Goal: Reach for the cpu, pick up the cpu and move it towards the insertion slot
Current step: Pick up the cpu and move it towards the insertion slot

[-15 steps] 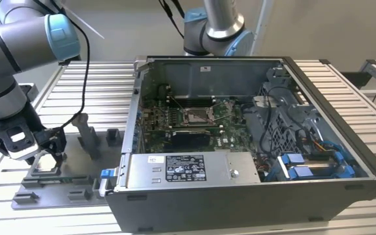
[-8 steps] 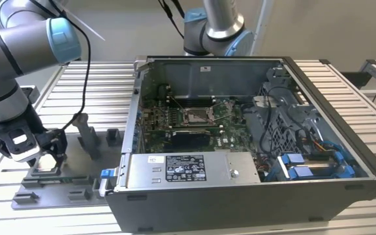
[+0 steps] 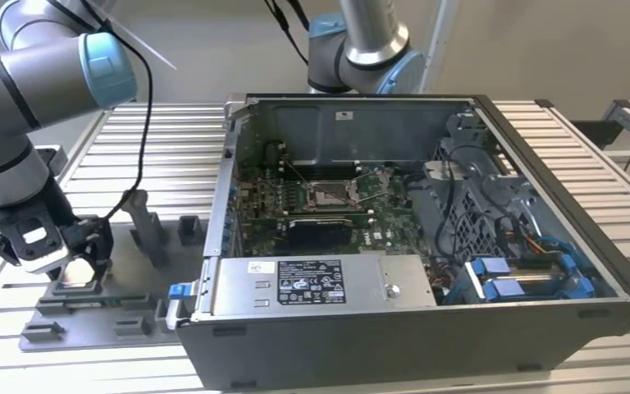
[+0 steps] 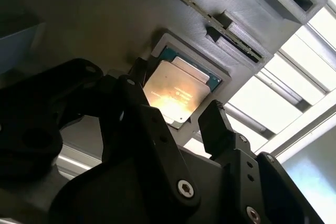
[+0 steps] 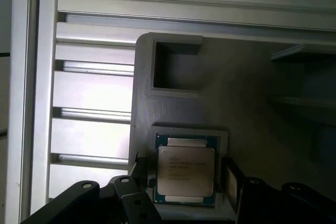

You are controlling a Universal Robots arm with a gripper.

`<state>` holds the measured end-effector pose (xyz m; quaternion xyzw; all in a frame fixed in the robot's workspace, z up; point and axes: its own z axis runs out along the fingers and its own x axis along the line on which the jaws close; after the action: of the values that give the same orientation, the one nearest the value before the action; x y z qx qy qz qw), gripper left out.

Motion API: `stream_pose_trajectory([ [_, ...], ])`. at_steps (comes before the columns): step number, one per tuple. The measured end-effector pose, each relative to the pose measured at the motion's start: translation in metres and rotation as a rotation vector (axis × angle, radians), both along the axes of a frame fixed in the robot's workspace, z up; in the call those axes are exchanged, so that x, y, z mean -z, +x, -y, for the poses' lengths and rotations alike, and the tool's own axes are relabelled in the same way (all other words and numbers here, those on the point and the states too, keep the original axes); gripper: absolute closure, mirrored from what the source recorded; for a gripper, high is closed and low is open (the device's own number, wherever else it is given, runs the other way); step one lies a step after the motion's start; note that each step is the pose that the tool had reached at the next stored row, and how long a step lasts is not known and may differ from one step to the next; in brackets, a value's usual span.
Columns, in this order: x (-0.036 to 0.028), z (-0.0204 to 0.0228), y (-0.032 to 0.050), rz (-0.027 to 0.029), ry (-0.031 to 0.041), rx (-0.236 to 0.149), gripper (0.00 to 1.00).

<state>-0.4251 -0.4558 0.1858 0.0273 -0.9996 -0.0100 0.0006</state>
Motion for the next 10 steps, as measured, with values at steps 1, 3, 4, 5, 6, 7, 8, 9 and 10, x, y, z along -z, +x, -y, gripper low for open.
stream_pose_trajectory([
  [1,0.0001,0.0,0.0,0.0001,0.0,0.0,0.0],
  [3,0.0001,0.0,0.0,0.0001,0.0,0.0,0.0],
  [4,0.0002,0.0,0.0,0.0001,0.0,0.0,0.0],
  [5,0.0002,0.0,0.0,0.0001,0.0,0.0,0.0],
  [6,0.0002,0.0,0.0,0.0001,0.0,0.0,0.0],
  [7,0.0002,0.0,0.0,0.0001,0.0001,0.0,0.0],
  [8,0.0003,0.0,0.0,0.0001,0.0,0.0,0.0],
  [9,0.0003,0.0,0.0,0.0001,0.0,0.0,0.0],
  [10,0.0003,0.0,0.0,0.0001,0.0001,0.0,1.0],
])
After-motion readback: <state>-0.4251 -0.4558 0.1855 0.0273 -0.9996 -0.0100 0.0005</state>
